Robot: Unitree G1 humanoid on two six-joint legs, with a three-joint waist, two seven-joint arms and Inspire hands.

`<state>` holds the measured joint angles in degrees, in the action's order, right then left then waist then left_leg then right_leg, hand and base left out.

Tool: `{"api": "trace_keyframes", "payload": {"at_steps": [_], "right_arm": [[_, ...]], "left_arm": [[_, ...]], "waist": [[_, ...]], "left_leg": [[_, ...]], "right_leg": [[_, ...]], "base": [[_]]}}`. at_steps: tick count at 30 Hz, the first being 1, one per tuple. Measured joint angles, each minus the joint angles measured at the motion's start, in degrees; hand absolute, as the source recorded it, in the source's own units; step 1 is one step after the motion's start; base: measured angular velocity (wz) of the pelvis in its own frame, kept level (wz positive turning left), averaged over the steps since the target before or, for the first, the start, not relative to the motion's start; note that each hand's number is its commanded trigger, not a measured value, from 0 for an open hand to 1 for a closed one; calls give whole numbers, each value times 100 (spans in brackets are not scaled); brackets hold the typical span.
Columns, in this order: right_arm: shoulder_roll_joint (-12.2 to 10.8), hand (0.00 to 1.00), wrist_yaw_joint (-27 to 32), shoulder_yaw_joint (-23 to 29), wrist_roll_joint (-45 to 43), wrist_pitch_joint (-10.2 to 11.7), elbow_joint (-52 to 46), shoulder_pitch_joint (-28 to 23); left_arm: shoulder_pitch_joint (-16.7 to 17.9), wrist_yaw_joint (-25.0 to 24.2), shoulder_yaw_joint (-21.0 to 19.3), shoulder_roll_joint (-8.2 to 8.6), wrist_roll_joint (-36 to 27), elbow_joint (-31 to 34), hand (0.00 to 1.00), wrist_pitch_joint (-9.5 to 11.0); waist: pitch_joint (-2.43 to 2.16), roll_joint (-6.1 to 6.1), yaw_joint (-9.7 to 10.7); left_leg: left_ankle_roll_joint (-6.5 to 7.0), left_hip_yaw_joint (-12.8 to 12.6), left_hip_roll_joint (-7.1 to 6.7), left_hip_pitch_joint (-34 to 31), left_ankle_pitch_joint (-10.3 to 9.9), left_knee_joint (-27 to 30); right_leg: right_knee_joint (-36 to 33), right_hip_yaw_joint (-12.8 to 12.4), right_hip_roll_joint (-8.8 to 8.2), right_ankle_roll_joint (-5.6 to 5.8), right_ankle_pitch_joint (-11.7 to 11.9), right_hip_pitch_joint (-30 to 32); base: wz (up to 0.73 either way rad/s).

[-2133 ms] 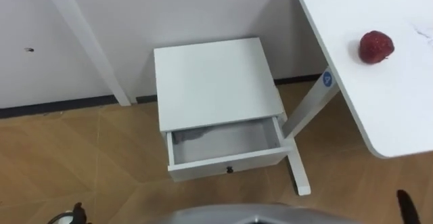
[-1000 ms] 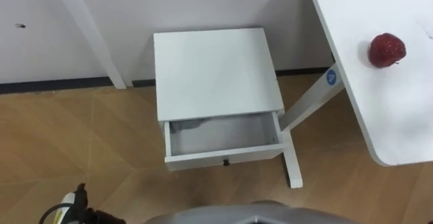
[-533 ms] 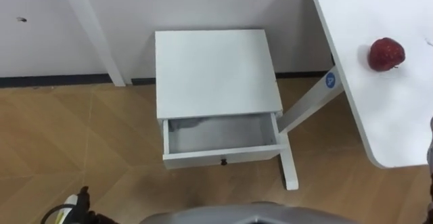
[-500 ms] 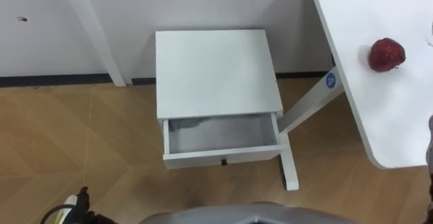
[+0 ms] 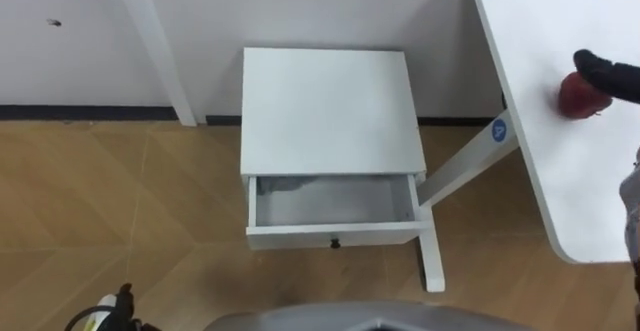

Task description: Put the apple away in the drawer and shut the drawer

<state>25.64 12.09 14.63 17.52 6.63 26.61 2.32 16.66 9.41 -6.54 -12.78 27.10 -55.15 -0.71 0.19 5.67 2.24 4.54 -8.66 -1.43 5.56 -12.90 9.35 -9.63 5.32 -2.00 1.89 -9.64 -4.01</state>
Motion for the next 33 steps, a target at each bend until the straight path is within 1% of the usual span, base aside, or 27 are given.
{"api": "trace_keyframes", "payload": {"at_steps": [5,8,11,15,20,23,26,33], "right_arm": [[48,0,-222,0,-45,-7,219,0],[48,0,-343,0,-211,-10,222,0],[48,0,-359,0,-235,-10,224,0],[48,0,-438,-9,-279,-9,431,10],[48,0,-678,-82,-373,-15,981,30],[48,0,-826,-119,-417,-41,1141,30],[55,0,-944,-119,-445,-40,1337,47],[94,0,-981,-119,-455,-16,1575,104]], "left_arm": [[27,-4,0,1,-2,-1,0,0],[28,-7,-1,4,-2,2,0,-1],[21,-8,0,17,-3,6,0,-1],[20,-8,-1,16,-4,-2,0,2],[57,-30,1,12,-38,-1,0,-1],[55,-154,1,5,-46,2,0,0],[52,-167,-6,1,-47,2,0,6],[50,-167,-6,-25,-43,-1,0,95]], "waist": [[3,-7,-62],[3,-40,-76],[4,-72,-92],[1,-80,-123],[4,-83,-97],[10,-95,-87],[13,-106,-53],[15,-114,-40]], "left_leg": [[-1,35,0,-14,-1,3],[-1,79,2,-35,-1,7],[-2,92,2,-46,0,12],[-2,106,1,-83,0,34],[-2,117,-2,-93,0,37],[-3,115,-6,-98,0,37],[-3,119,-2,-92,0,38],[-4,138,-4,-67,0,33]], "right_leg": [[-5,55,-3,-9,7,-4],[-4,121,-4,-12,9,1],[0,140,-3,-12,9,3],[9,192,-9,-12,9,2],[41,219,-12,-12,9,-11],[86,218,-12,-13,9,-27],[88,223,-9,-13,10,-37],[97,251,-11,-14,10,-87]], "base": [[3],[6],[1],[5],[1],[0],[0],[2]]}}
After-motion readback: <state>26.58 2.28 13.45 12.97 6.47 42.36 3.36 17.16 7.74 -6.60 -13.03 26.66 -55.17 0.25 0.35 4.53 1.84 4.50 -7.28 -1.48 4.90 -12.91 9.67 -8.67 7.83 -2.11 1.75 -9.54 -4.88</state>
